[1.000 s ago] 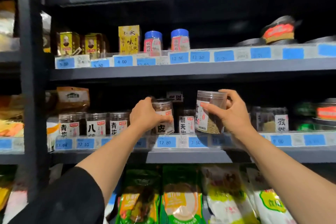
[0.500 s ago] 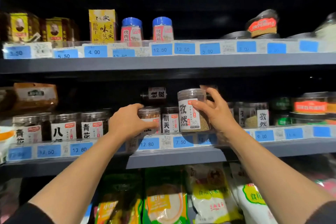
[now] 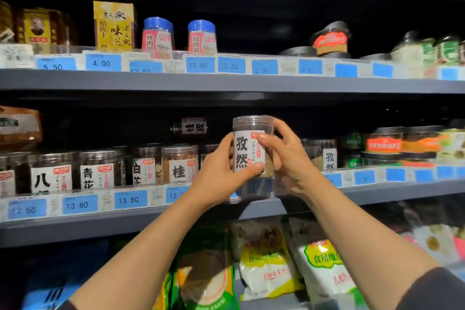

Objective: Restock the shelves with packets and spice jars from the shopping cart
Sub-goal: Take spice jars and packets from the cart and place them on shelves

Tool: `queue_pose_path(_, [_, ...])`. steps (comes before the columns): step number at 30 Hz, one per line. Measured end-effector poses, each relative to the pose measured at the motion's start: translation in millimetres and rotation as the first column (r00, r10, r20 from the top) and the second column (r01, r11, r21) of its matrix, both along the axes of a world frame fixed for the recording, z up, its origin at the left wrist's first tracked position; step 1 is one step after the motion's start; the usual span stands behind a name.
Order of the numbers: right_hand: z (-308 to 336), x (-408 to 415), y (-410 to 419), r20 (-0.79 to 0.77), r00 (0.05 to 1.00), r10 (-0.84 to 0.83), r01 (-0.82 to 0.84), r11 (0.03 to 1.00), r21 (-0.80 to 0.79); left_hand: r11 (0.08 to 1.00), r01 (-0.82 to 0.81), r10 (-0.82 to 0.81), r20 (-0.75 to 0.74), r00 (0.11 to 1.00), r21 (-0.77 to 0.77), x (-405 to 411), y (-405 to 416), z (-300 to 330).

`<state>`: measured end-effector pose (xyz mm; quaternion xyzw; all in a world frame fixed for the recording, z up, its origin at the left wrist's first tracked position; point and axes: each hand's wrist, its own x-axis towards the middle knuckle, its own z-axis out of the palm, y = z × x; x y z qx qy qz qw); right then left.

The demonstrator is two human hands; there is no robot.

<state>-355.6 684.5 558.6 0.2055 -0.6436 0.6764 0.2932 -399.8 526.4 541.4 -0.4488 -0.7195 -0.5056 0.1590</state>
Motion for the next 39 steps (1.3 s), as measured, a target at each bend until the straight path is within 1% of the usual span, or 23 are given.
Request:
queue_pose_path(2, [0.4,6.9,8.5,-0.001,0.999,-0.052,0.052,0.999,0.008,0.998,0.024,-0.026,0.038,0.999,0.055,2.4,14.1,2.7])
queue_pose_path(3, [1.6,10.6,13.6,-0.007,0.993,-0.118,0.118,0.993,0.022,0.997,0.003,-0.004,0.011,1.0,0.073,2.1,22.6,2.5])
queue_pose_path(5, [4.9,17.7,24.7,-0.033,0.945,-0.325,0.327,0.942,0.074,0.993,-0.081,0.091,-0.109,0.99,0.088,6.6,41.7,1.5])
queue_pose_path(7, [8.7,25.8,35.2,-0.06,0.845,-0.532,0.535,0.834,0.136,0.972,-0.199,0.223,-0.225,0.949,0.125,15.1,63.4,2.4])
queue_pose_path(9, [12.3,34.1,46.9,-0.068,0.728,-0.682,0.68,0.707,0.192,0.943,-0.294,0.329,-0.302,0.894,0.159,21.3,87.0,2.7])
queue_pose_path(11, [16.9,41.5,62.4,-0.073,0.625,-0.777,0.769,0.597,0.229,0.935,-0.326,0.353,-0.337,0.873,0.137,21.7,111.8,2.2])
queue_pose_path(13, [22.7,48.0,82.8,-0.068,0.569,-0.82,0.81,0.544,0.221,0.935,-0.351,0.34,-0.37,0.865,0.039,20.0,131.0,-0.1])
queue_pose_path(15, [27.6,54.8,106.7,-0.062,0.549,-0.833,0.827,0.532,0.181,0.906,-0.413,0.337,-0.44,0.832,-0.087,14.4,141.5,-7.1])
queue_pose_path(17, [31.1,57.9,130.5,-0.067,0.538,-0.841,0.834,0.519,0.186,0.836,-0.516,0.335,-0.572,0.749,-0.186,6.3,144.4,-15.8])
queue_pose_path(18, [32.0,56.7,141.3,-0.075,0.544,-0.835,0.829,0.522,0.201,0.807,-0.551,0.32,-0.628,0.71,-0.212,2.1,145.6,-19.7])
queue_pose_path(20, [30.7,50.4,159.0,-0.081,0.568,-0.819,0.809,0.537,0.238,0.777,-0.581,0.29,-0.681,0.672,-0.242,-1.2,146.7,-23.5])
queue_pose_path(22, [26.6,42.2,170.4,-0.064,0.592,-0.803,0.78,0.552,0.295,0.776,-0.586,0.281,-0.705,0.651,-0.232,-1.4,148.3,-25.2])
queue_pose_path(25, [18.1,32.9,181.7,-0.012,0.632,-0.775,0.713,0.576,0.4,0.788,-0.594,0.283,-0.759,0.586,-0.165,1.1,147.9,-27.3])
queue_pose_path(28, [9.6,33.7,189.9,0.056,0.657,-0.752,0.632,0.59,0.502,0.745,-0.645,0.3,-0.779,0.551,-0.17,4.4,146.9,-26.2])
queue_pose_path(32, [2.0,35.4,202.5,0.153,0.66,-0.736,0.575,0.625,0.528,0.72,-0.672,0.312,-0.785,0.535,-0.172,6.1,148.2,-24.8])
queue_pose_path(39, [-6.8,32.1,205.4,0.121,0.669,-0.734,0.556,0.602,0.573,0.696,-0.698,0.34,-0.778,0.528,-0.169,6.2,149.1,-26.2])
